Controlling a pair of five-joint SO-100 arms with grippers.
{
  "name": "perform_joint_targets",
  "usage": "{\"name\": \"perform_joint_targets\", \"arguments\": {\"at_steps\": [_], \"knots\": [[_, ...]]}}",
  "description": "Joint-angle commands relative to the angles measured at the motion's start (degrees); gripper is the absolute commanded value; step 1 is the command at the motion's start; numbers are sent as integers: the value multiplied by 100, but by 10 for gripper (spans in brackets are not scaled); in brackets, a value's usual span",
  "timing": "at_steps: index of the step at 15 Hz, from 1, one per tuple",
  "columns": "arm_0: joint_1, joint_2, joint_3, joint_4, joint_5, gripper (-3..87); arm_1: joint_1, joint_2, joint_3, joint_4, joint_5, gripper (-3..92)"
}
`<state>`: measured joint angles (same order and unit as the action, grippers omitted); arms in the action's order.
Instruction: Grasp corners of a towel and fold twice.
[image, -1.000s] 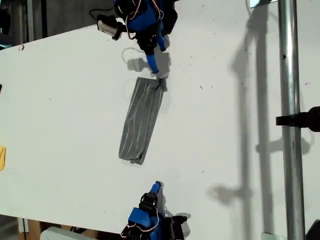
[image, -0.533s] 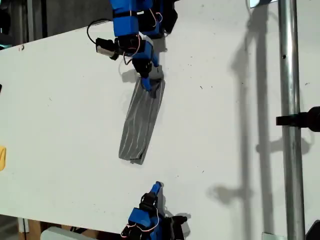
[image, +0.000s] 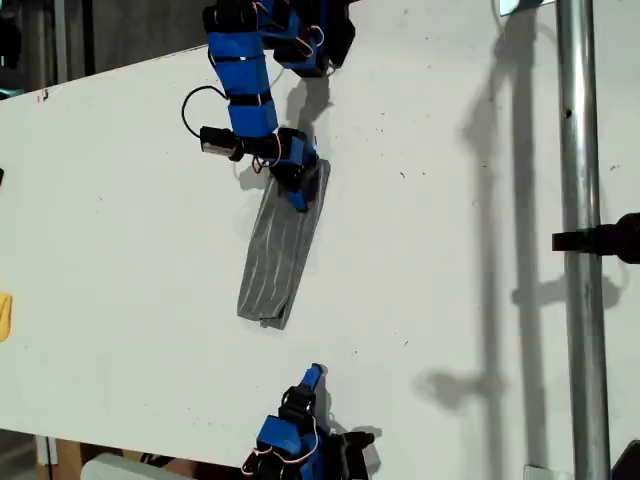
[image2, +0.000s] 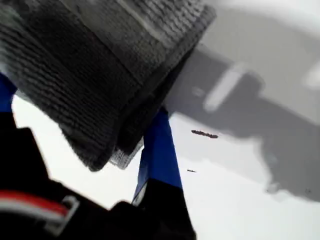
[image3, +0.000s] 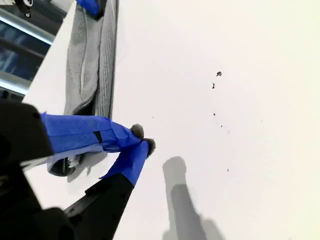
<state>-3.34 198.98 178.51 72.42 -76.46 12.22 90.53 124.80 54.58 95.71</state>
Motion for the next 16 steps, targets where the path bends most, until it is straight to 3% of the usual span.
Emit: {"name": "perform_joint_targets", "arguments": {"at_steps": [1, 4, 6, 12, 16], "knots": [[79, 35, 53, 18, -9, -25, 475, -396, -791, -114, -492, 438], [123, 35, 53, 18, 18, -25, 853, -501, -932, -185, -835, 417], [141, 35, 53, 18, 35, -25, 536, -413, -932, -123, -791, 437], [141, 35, 53, 0, 79, -25, -712, 2558, -334, 2180, 817, 475], [185, 35, 53, -9, 79, -25, -448, 3138, 633, 1802, 1134, 478]]}}
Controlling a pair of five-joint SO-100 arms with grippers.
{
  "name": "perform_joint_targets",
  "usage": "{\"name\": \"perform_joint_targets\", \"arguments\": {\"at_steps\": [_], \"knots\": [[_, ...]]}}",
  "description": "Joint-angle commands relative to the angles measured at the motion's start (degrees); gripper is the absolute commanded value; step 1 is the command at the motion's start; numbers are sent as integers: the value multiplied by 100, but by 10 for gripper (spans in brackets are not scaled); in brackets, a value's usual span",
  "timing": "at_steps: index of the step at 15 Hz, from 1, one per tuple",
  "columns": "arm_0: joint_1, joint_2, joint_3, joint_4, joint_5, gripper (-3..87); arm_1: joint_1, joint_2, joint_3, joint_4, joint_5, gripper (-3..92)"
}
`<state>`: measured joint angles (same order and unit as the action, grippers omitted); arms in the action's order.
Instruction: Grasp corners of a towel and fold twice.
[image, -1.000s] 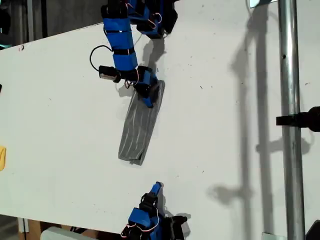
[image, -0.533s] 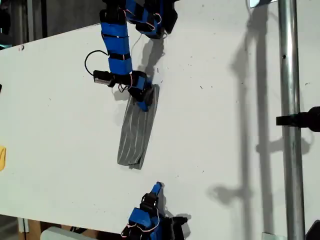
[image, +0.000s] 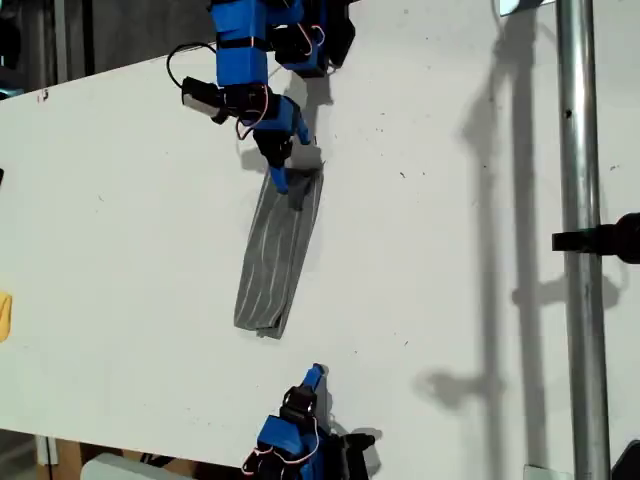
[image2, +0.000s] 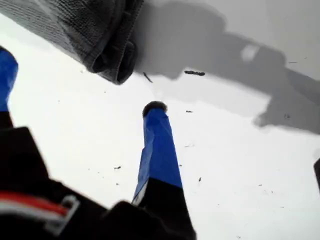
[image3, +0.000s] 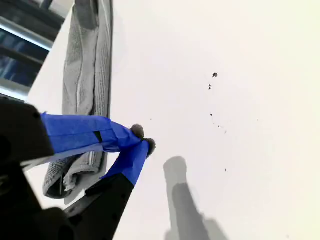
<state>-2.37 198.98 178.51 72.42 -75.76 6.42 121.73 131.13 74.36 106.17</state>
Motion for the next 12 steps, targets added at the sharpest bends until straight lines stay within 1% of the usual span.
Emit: {"name": "perform_joint_targets", "arguments": {"at_steps": [1, 3, 7, 9, 10, 11, 12], "knots": [[105, 35, 53, 0, 9, -25, 211, -299, -9, -387, 53, 480], [123, 35, 53, 0, 0, -25, 404, -1248, -229, -844, -79, 483], [149, 35, 53, 0, 0, -25, 800, -4210, -2364, -1116, -826, 485], [167, 35, 53, 0, 9, -25, 844, -4887, -3234, -1081, -1160, 463], [167, 35, 53, 0, 18, -25, 844, -4957, -3349, -1099, -1257, 439], [167, 35, 53, 0, 18, -25, 844, -4948, -3340, -1055, -1283, 302], [176, 35, 53, 0, 26, -25, 853, -4922, -3331, -914, -1239, 112]]}}
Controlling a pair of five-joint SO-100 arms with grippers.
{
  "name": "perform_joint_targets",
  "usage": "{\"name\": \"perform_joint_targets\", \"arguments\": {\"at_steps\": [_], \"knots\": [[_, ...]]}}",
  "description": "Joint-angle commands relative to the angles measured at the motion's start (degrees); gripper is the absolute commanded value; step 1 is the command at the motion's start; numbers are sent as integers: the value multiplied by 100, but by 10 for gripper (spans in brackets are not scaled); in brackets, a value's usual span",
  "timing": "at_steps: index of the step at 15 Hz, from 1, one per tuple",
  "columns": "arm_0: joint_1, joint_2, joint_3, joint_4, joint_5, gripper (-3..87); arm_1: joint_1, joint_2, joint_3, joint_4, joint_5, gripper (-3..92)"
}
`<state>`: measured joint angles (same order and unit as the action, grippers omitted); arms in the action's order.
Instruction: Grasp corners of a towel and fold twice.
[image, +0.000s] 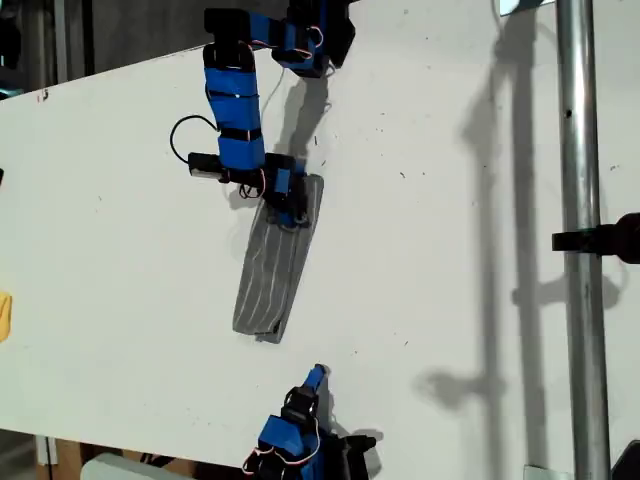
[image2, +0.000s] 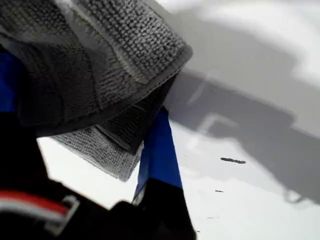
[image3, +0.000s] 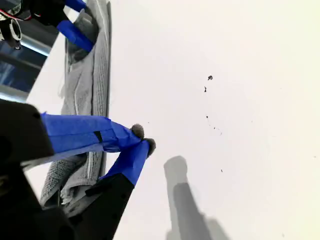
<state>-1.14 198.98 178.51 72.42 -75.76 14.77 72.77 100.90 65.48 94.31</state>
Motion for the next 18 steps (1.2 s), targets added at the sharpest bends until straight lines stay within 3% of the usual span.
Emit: {"name": "perform_joint_targets", "arguments": {"at_steps": [1, 4, 5, 8, 9, 11, 13, 18], "knots": [[62, 35, 53, 0, 26, -25, 26, -18, -308, 70, -176, 39], [114, 35, 53, 0, 35, -25, -272, 1266, 519, 334, -229, -1], [105, 35, 53, 0, 35, -25, -483, 1960, 668, 1055, -70, -1], [79, 35, 53, -9, 62, -25, -1714, 4069, 176, 4526, 1248, -2], [70, 35, 53, -9, 62, -25, -1916, 4298, -325, 5133, 1459, -2], [62, 35, 53, -18, 62, -25, -1397, 3586, -791, 4403, 580, -2], [97, 35, 53, -18, 62, -25, -905, 2426, -694, 2777, -237, -2], [62, 35, 53, -9, 53, -25, -492, 1213, -809, 562, -1204, -2]]}}
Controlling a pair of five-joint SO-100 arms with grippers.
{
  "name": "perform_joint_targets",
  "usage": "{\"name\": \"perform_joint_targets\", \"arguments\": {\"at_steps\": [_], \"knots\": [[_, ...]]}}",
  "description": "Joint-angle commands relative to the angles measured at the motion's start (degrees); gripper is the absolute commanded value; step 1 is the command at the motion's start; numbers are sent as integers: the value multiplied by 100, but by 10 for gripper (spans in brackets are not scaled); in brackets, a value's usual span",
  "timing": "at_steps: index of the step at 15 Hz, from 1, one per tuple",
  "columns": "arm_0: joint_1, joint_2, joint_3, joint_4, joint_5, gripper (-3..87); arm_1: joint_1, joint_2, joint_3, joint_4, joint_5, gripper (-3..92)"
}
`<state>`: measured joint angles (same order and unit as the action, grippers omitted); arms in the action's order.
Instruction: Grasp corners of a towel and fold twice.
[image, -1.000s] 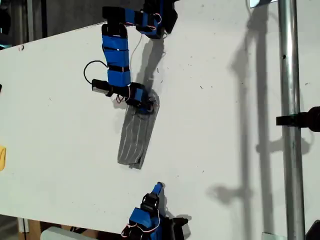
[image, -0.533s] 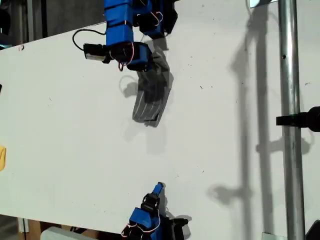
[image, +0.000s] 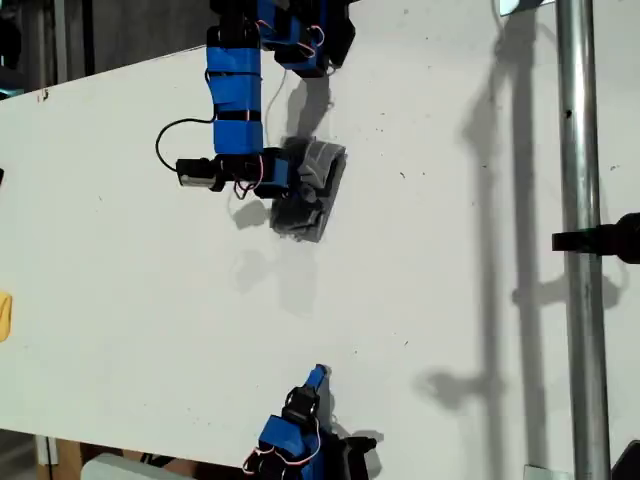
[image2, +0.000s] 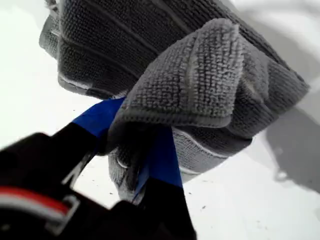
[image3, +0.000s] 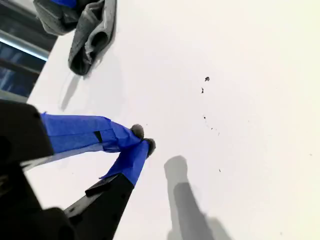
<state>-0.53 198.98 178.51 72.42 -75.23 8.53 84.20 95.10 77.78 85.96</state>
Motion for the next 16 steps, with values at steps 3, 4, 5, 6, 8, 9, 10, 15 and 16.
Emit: {"name": "perform_joint_targets", "arguments": {"at_steps": [3, 4, 5, 6, 8, 9, 10, 15, 16], "knots": [[18, 35, 53, -9, -9, -25, 413, 519, -396, -2101, -1811, 588], [18, 35, 53, -9, -9, -25, 571, 633, -738, -2004, -2109, 588], [18, 35, 53, -9, -9, -25, 756, 914, -765, -2030, -2180, 588], [18, 35, 53, -9, -9, -25, 870, 1213, -721, -2127, -2329, 587], [18, 35, 53, -9, -35, -25, 905, 1881, -721, -2118, -2593, 585], [18, 35, 53, 0, -97, -25, 896, 2312, -686, -2118, -2733, 584], [-9, 35, 53, 88, -325, -24, 932, 2795, -519, -2118, -2760, 558], [-158, 35, 53, 123, -387, 28, 1389, 6354, 2355, -1380, -2171, -2], [-176, 35, 53, 123, -756, 27, 1433, 7339, 3331, -976, -1723, -2]]}}
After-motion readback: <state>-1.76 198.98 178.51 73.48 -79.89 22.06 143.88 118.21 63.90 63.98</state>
